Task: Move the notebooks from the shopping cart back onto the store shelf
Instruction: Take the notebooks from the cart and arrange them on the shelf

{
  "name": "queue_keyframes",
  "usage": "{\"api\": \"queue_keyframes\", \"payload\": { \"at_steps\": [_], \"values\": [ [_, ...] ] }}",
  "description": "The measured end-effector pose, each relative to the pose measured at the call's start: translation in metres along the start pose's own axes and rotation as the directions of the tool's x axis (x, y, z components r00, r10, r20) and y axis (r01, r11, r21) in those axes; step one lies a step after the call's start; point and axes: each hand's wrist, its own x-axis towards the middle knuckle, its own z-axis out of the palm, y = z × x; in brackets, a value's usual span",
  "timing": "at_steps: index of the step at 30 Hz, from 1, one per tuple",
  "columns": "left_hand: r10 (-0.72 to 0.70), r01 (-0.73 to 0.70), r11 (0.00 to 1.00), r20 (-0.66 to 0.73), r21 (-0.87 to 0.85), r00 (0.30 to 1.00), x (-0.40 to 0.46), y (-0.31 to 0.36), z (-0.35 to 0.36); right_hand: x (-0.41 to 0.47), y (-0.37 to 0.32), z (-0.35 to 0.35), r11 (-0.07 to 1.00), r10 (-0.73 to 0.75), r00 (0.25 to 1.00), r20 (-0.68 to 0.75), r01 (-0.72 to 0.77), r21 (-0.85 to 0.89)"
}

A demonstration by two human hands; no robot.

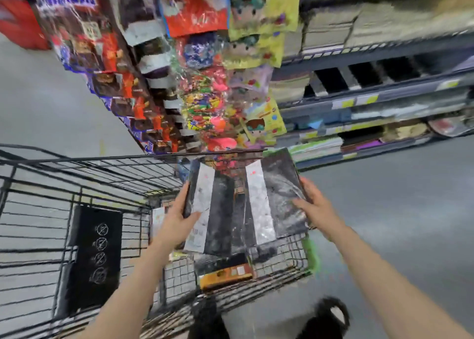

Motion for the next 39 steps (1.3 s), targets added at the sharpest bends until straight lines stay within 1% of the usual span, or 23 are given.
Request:
{"api": "queue_keyframes", "payload": {
  "at_steps": [2,4,7,10,12,16,18,21,25,27,31,33,35,36,38,39],
  "values": [
    [0.035,-0.036,0.997,-0.018,-0.072,0.999,-0.008,0.033,0.032,-0.003,0.003,-0.045,0.997,-0.006,1.0,-0.002,0.006,0.074],
    [0.06,-0.067,0.992,-0.074,-0.103,0.995,-0.019,0.066,0.068,-0.007,0.005,-0.095,0.993,-0.029,0.999,0.021,0.026,0.118],
    [0.03,-0.058,0.979,-0.144,-0.194,0.989,-0.026,0.117,0.121,-0.01,0.007,-0.173,0.991,-0.038,0.998,0.046,0.031,0.133],
    [0.052,-0.09,0.958,-0.141,-0.274,0.989,-0.024,0.16,0.169,-0.014,0.008,-0.242,0.988,-0.033,0.998,0.045,0.025,0.15],
    [0.032,-0.071,0.951,-0.131,-0.3,0.991,-0.019,0.183,0.195,-0.015,0.006,-0.281,0.987,-0.019,0.998,0.061,0.01,0.158],
    [0.072,-0.097,0.944,-0.091,-0.316,0.993,0.001,0.225,0.236,-0.004,0.003,-0.338,0.983,0.023,0.995,0.096,-0.04,0.178],
    [0.059,-0.087,0.941,-0.093,-0.326,0.994,0.017,0.241,0.251,0.011,0.001,-0.359,0.976,0.046,0.996,0.077,-0.061,0.208],
    [0.058,-0.089,0.948,-0.109,-0.306,0.992,0.045,0.256,0.265,0.047,0.003,-0.385,0.969,0.095,0.994,0.048,-0.103,0.225],
    [0.049,-0.087,0.958,-0.143,-0.273,0.988,0.092,0.257,0.271,0.112,-0.006,-0.402,0.972,0.082,0.996,0.047,-0.091,0.219],
    [0.041,-0.082,0.967,-0.168,-0.243,0.985,0.121,0.256,0.272,0.147,-0.016,-0.402,0.971,0.076,0.996,0.048,-0.085,0.225],
    [-0.034,-0.035,0.957,-0.232,-0.289,0.972,0.165,0.258,0.274,0.213,-0.028,-0.397,0.978,0.07,0.995,0.076,-0.084,0.193],
    [-0.035,-0.049,0.956,-0.276,-0.291,0.961,0.183,0.255,0.275,0.245,-0.03,-0.392,0.974,0.06,0.993,0.103,-0.081,0.21],
    [-0.034,-0.081,0.944,-0.338,-0.32,0.941,0.198,0.251,0.28,0.277,-0.031,-0.384,0.973,0.038,0.992,0.119,-0.063,0.221],
    [-0.04,-0.106,0.929,-0.38,-0.354,0.924,0.204,0.248,0.286,0.293,-0.03,-0.379,0.966,0.012,0.991,0.133,-0.045,0.253],
    [-0.06,-0.165,0.892,-0.473,-0.42,0.879,0.216,0.241,0.301,0.323,-0.028,-0.37,0.959,-0.022,0.988,0.152,-0.022,0.284],
    [-0.062,-0.195,0.877,-0.506,-0.439,0.86,0.22,0.236,0.307,0.335,-0.027,-0.364,0.963,-0.029,0.987,0.16,-0.016,0.27]
  ]
}}
